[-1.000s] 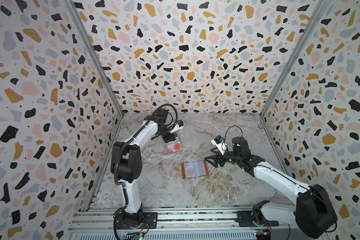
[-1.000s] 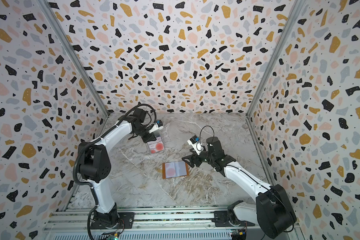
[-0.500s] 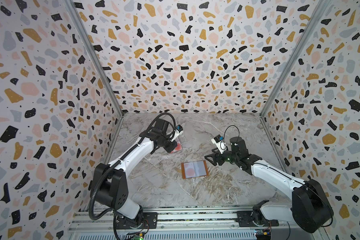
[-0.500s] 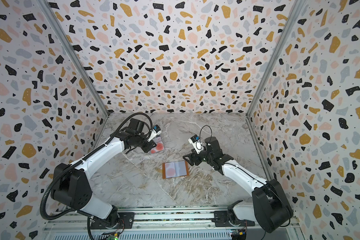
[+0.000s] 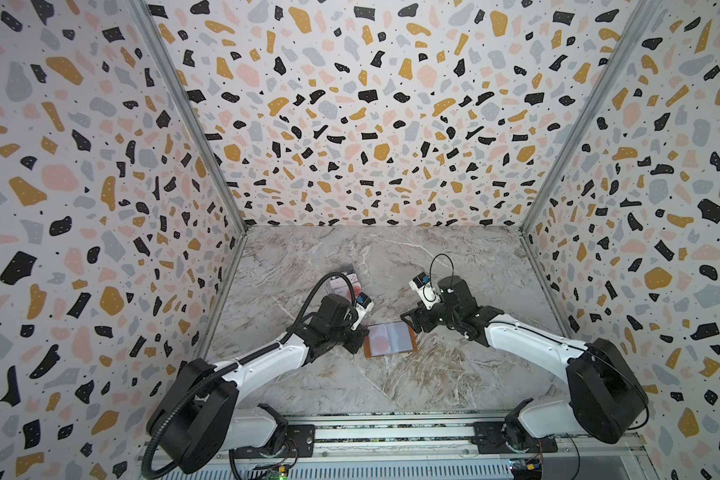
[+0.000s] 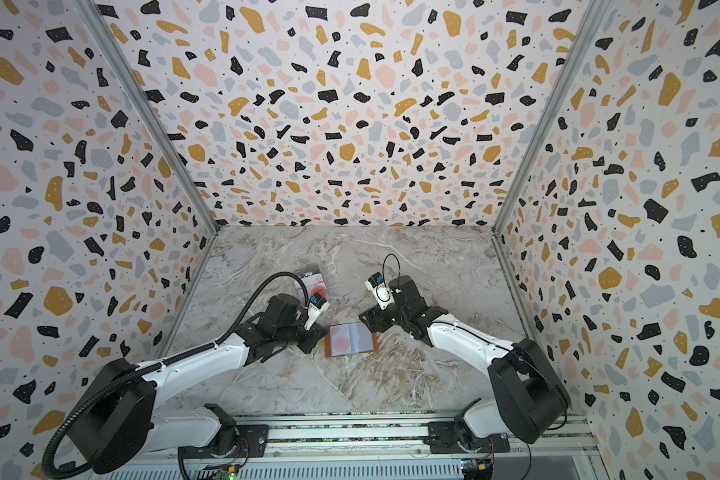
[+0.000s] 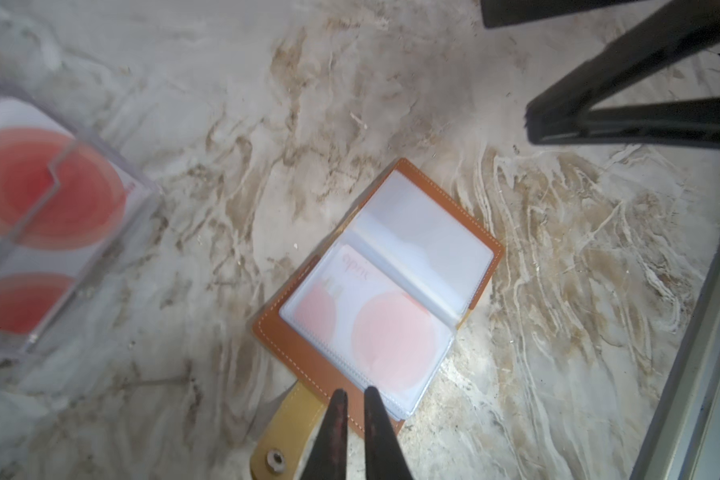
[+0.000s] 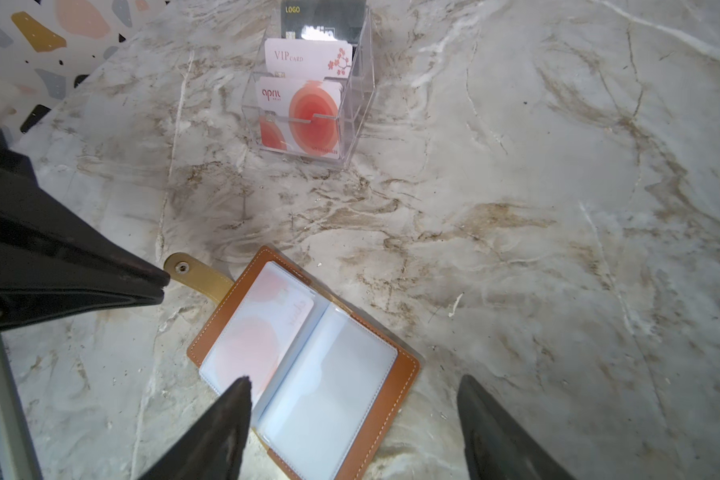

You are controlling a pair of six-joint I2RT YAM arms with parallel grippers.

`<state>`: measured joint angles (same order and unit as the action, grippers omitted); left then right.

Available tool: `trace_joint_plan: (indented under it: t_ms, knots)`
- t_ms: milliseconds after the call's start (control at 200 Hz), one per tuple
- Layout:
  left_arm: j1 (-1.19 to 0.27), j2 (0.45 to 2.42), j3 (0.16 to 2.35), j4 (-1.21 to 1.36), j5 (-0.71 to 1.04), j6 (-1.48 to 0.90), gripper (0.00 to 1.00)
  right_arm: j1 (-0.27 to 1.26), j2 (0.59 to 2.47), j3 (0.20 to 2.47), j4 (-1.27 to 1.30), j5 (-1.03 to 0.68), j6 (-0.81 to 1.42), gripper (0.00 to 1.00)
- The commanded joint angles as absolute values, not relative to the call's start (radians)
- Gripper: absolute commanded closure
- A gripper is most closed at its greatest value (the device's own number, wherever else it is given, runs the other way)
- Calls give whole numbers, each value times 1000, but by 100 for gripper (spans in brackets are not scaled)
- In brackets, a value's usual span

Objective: Take the credit cards out of the card holder

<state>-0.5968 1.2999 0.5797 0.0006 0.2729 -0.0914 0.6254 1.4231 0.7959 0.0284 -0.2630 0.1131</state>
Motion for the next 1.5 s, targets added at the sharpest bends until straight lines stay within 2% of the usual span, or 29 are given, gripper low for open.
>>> trace_joint_plan:
  t_ms: [0,295,1066,1291,1497]
  knots:
    - [-601,1271,521,148,227,-197,87,658,1435,843,21,-203,138,21]
    - [-601,1295,452,188,144,-241,93,746,1518,884,23,-136,154,21]
    - [-601,1365,398,279,114,-309,95,941,1747,1042,-59,-3,135,19]
    - [-601,1384,394,272,94,-342,96,953,1755,1040,-78,6,135,26]
    - [-601,1399,394,270,98,-351,96,957,1771,1040,-86,7,132,27]
